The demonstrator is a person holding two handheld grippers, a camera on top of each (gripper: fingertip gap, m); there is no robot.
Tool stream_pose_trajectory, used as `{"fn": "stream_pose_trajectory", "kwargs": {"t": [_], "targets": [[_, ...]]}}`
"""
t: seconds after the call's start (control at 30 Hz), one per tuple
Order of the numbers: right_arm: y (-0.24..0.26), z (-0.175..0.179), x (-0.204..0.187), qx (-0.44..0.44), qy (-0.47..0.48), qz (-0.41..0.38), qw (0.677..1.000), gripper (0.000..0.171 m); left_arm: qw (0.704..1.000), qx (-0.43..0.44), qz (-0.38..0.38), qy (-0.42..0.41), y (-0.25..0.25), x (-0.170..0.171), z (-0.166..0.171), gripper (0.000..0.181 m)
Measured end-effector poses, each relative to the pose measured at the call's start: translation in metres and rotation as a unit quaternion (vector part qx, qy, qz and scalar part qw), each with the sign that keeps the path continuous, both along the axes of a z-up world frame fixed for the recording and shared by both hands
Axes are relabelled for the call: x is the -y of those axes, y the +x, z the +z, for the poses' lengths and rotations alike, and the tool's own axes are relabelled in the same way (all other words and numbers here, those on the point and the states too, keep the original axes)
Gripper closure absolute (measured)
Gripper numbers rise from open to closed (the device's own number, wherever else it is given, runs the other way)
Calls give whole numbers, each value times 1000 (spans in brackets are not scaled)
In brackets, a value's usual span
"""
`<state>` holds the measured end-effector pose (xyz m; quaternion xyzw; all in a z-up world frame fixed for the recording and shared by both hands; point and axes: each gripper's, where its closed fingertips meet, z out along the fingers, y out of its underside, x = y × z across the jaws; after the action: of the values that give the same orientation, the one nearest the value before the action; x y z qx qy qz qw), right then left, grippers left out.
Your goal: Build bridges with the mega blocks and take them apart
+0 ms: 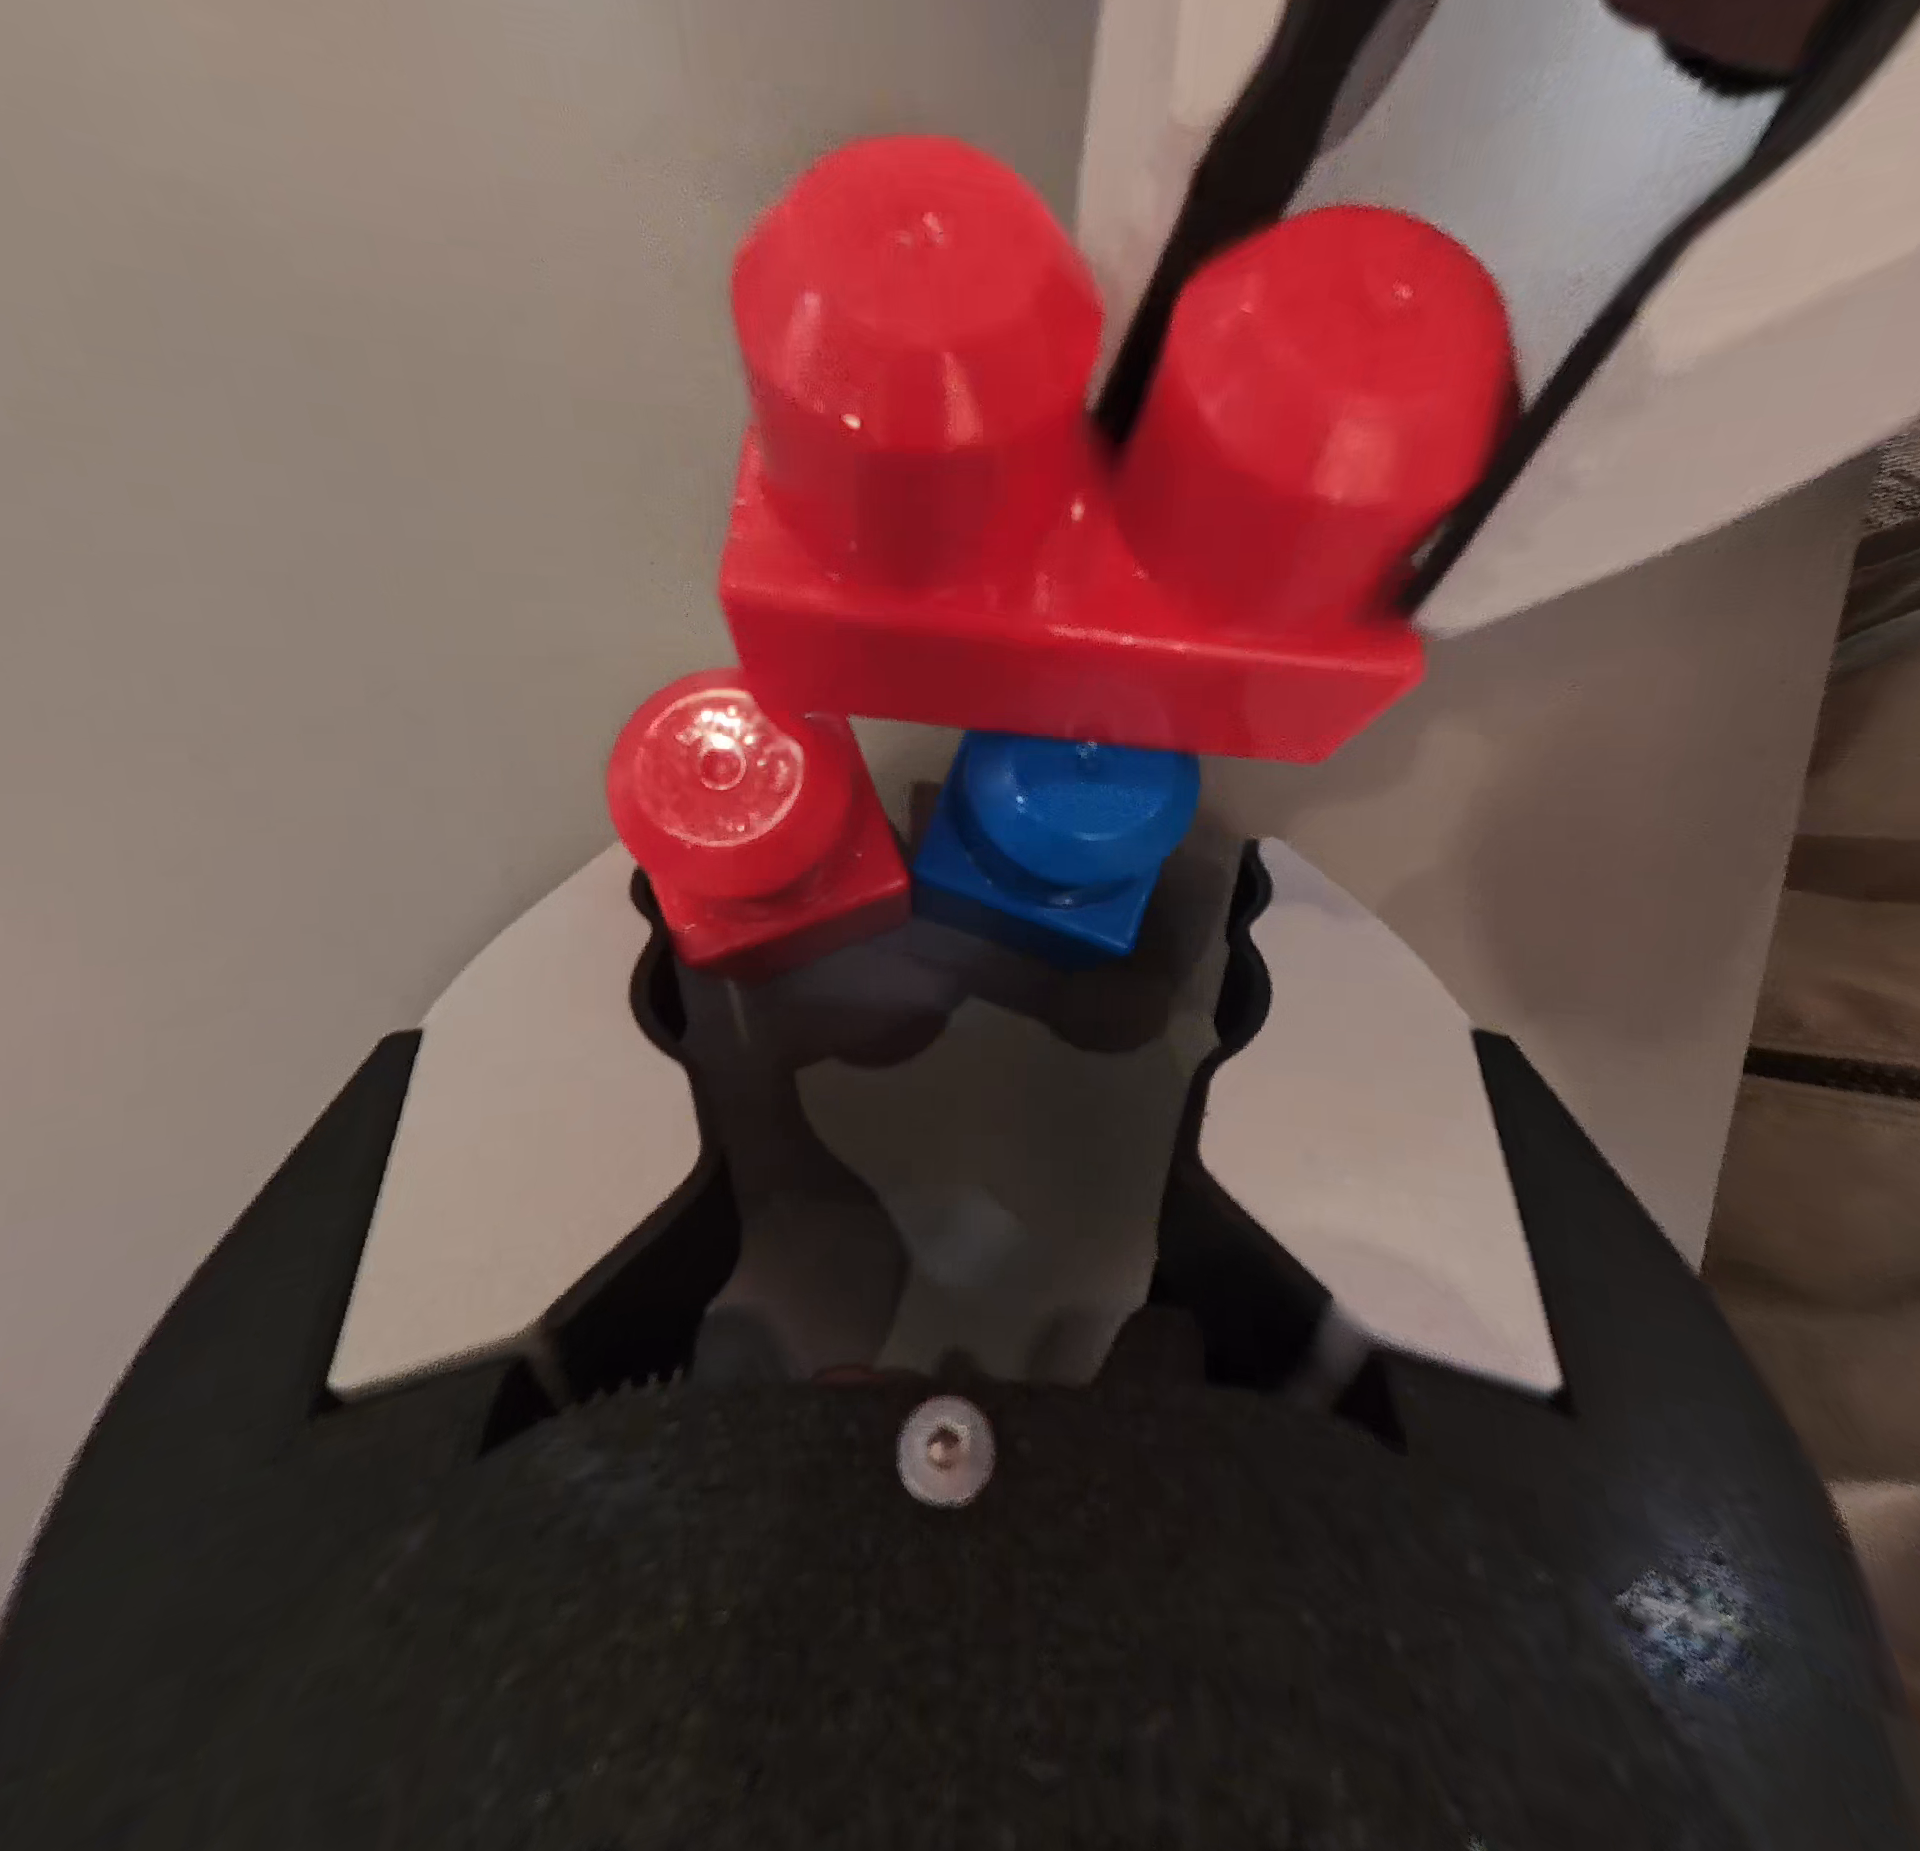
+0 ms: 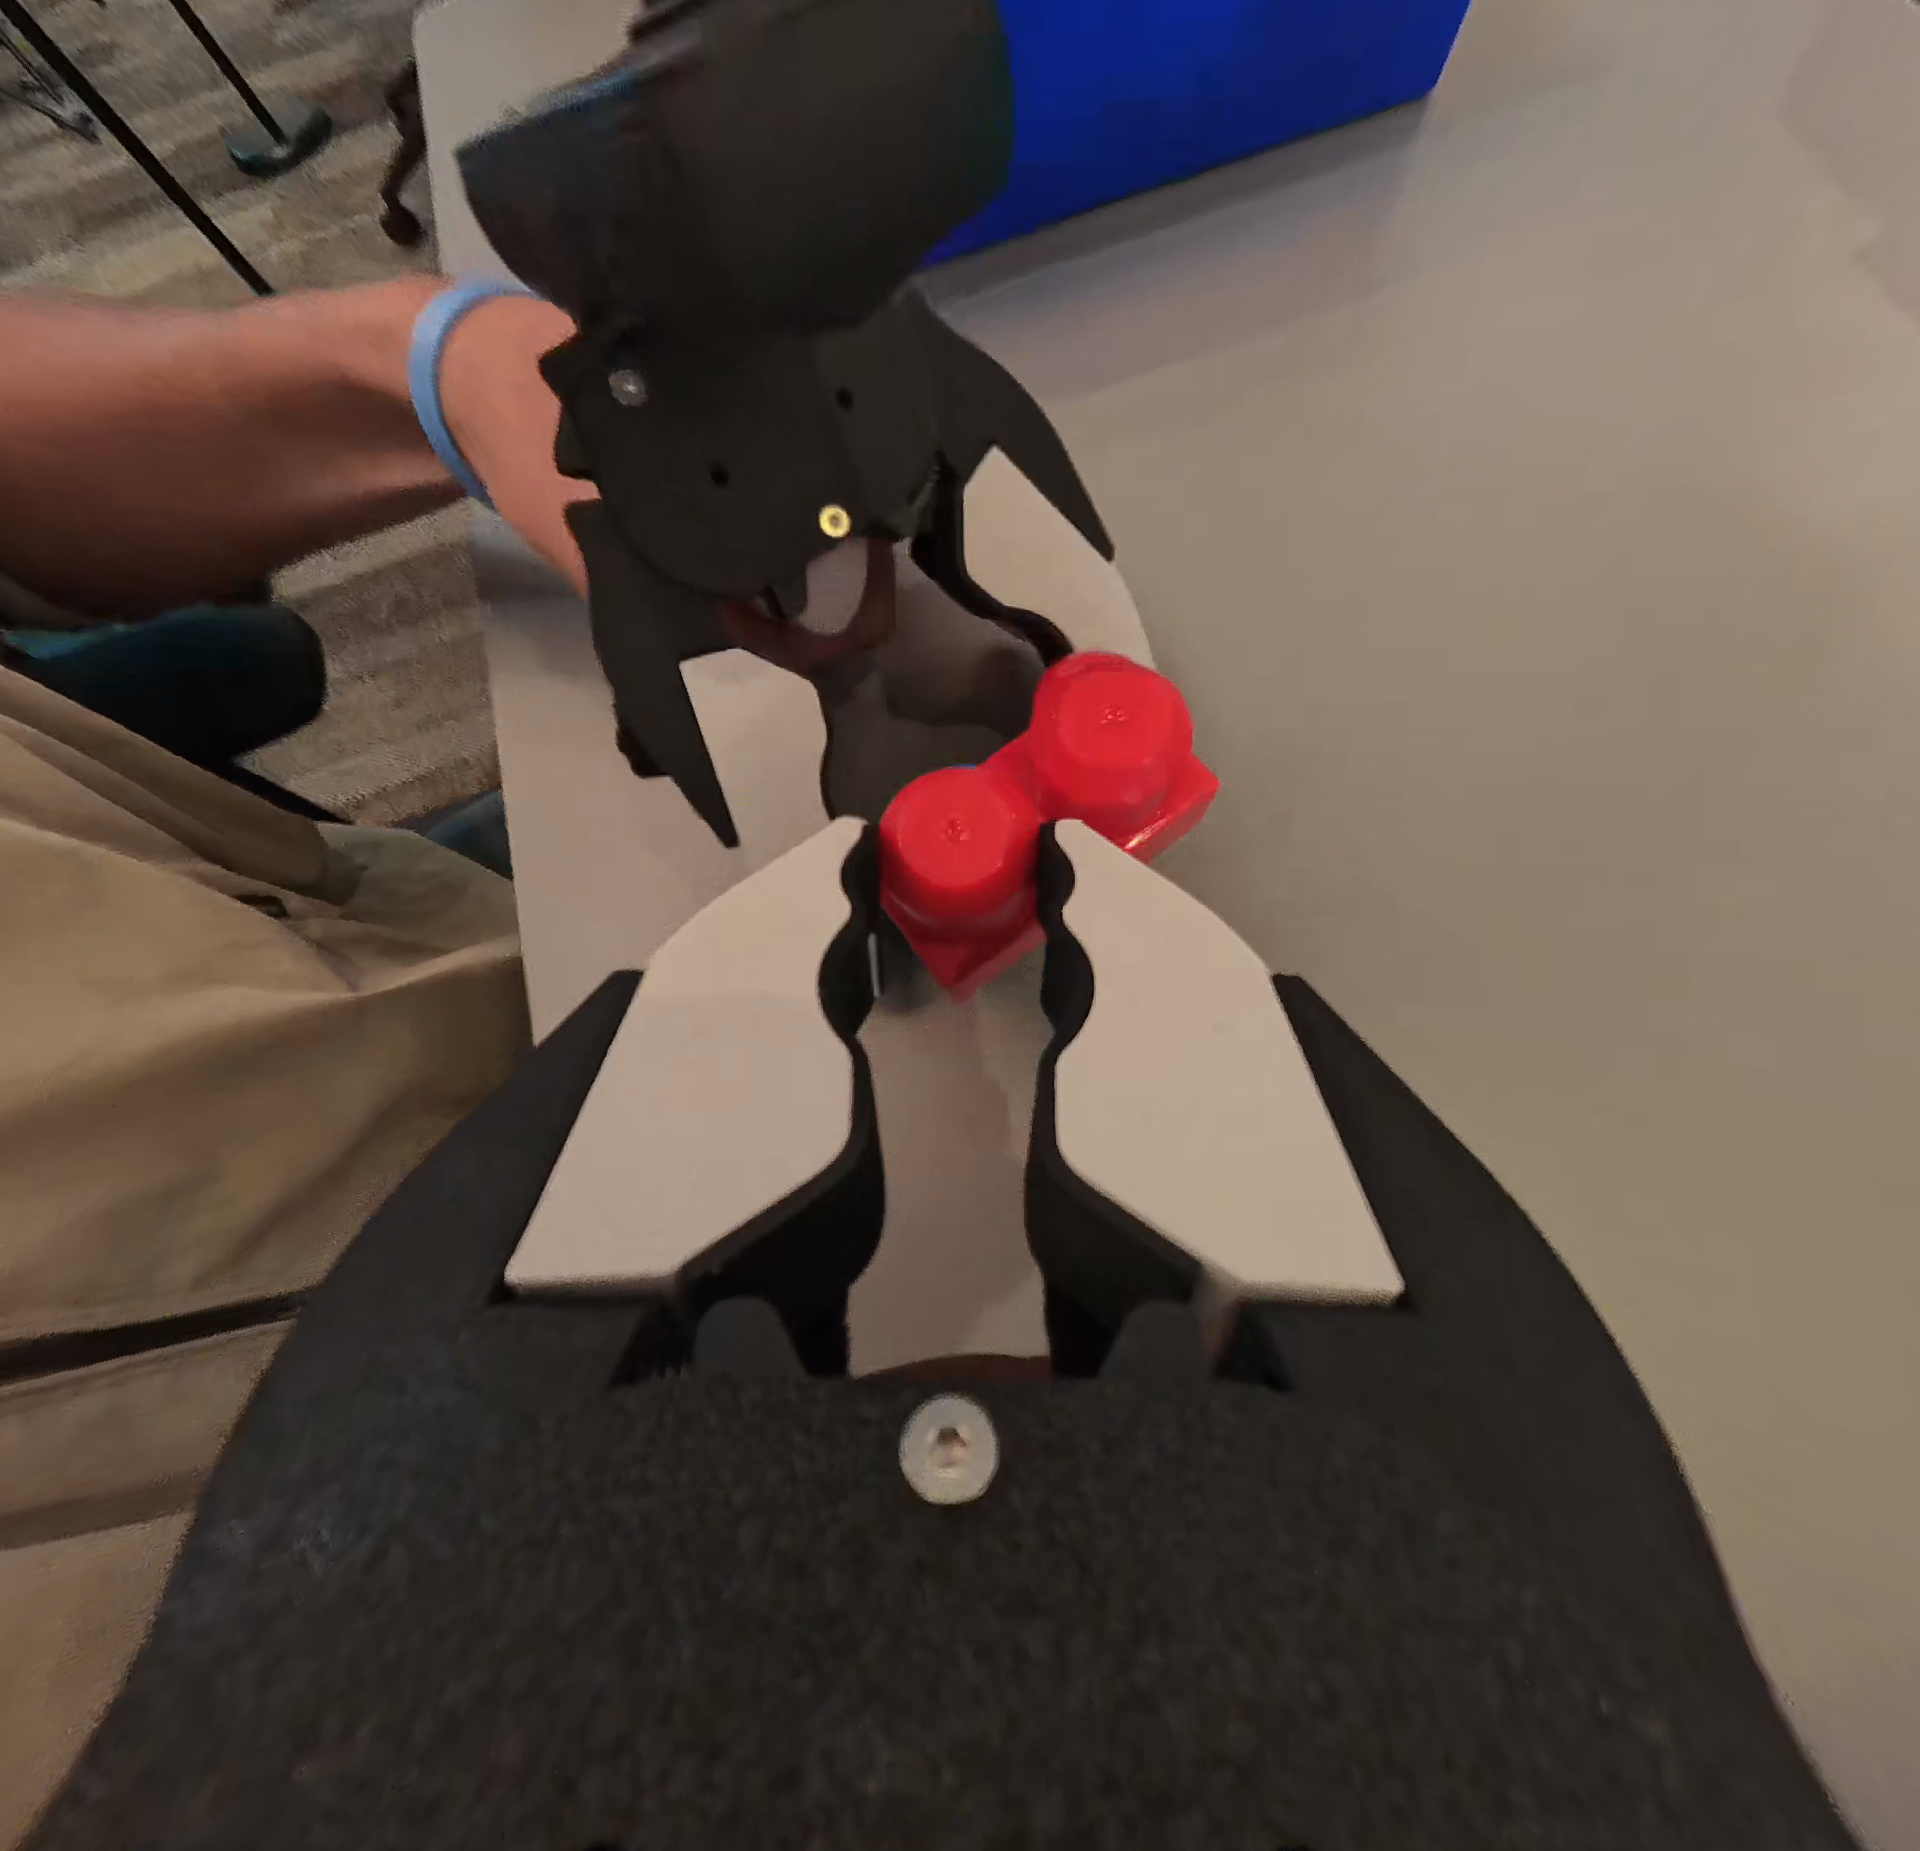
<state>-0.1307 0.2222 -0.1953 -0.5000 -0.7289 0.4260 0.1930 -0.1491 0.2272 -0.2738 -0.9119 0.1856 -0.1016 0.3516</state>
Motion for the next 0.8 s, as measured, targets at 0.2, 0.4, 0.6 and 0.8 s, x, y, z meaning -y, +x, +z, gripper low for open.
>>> {"fn": "stream_pose_trajectory", "kwargs": {"t": [0.2,0.4,0.6,0.8], "targets": [[2,0,-8,-5,-21,-18,1000,142,997,13,-76,-4,15,1,1,77],[0,0,-15,-4,-32,-20,999,142,995,17,-97,-5,17,-2,2,87],[7,17,-7,-27,-20,-21,999,143,999,-25,-46,-1,15,3,-3,77],[17,0,-12,-9,-7,-43,999,143,1000,-27,-13,1,10,-6,-2,86]]}}
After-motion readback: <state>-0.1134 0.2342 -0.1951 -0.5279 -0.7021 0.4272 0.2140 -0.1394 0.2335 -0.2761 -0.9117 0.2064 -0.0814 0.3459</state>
